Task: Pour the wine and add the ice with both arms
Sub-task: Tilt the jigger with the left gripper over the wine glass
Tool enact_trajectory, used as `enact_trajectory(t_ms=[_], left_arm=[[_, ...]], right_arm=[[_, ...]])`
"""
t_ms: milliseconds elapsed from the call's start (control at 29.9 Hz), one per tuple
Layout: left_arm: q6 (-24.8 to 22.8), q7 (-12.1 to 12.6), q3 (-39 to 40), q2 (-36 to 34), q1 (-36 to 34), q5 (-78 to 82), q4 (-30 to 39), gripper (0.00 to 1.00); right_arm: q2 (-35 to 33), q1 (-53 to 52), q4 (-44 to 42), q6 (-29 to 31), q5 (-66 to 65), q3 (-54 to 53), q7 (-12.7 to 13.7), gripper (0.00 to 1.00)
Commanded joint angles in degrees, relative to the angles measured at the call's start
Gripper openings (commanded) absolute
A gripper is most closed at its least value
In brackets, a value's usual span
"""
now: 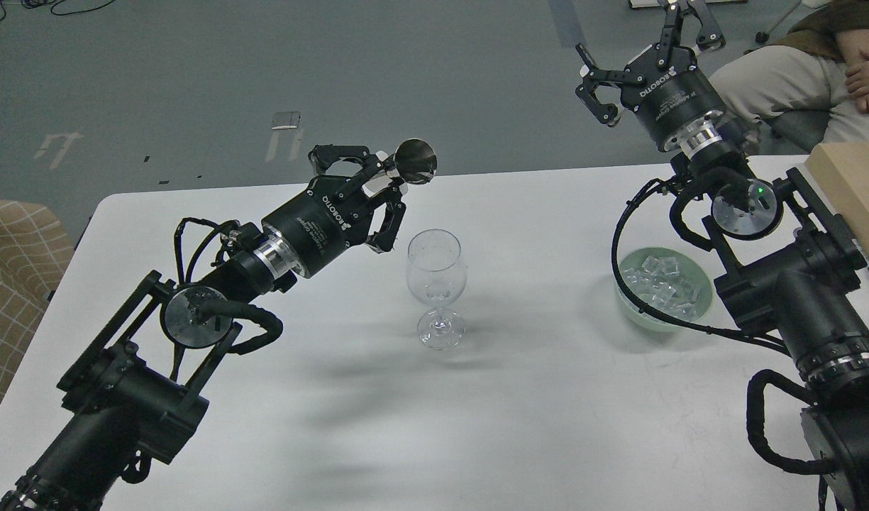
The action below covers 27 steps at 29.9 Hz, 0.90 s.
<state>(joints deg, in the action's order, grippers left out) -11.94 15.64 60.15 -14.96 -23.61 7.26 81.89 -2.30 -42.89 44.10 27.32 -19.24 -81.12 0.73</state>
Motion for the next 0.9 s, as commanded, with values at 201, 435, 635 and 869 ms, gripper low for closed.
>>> enact_trajectory(t_ms=[201, 435, 635, 869], left_arm=[[-0.1, 0.0, 0.0, 0.0, -0.4, 1.8, 0.0, 0.01], [-0.3, 0.0, -0.1, 0.0, -0.4, 3.0, 0.0, 0.01], [-0.3, 0.0, 0.0, 0.0, -0.4, 3.6, 0.4, 0.01], [-1.2, -0.2, 0.0, 0.1, -0.3, 5.8, 0.5, 0.01]], right_arm=[[0.0, -0.1, -0.1, 0.0, 0.0, 0.0, 0.1, 1.00], [-0.1, -0.1, -0.1, 0.0, 0.1, 0.0, 0.0, 1.00], [0.0, -0.1, -0.1, -0.1, 0.0, 0.0, 0.1, 1.00], [0.0, -0.4, -0.2, -0.1, 0.0, 0.0, 0.1, 1.00]])
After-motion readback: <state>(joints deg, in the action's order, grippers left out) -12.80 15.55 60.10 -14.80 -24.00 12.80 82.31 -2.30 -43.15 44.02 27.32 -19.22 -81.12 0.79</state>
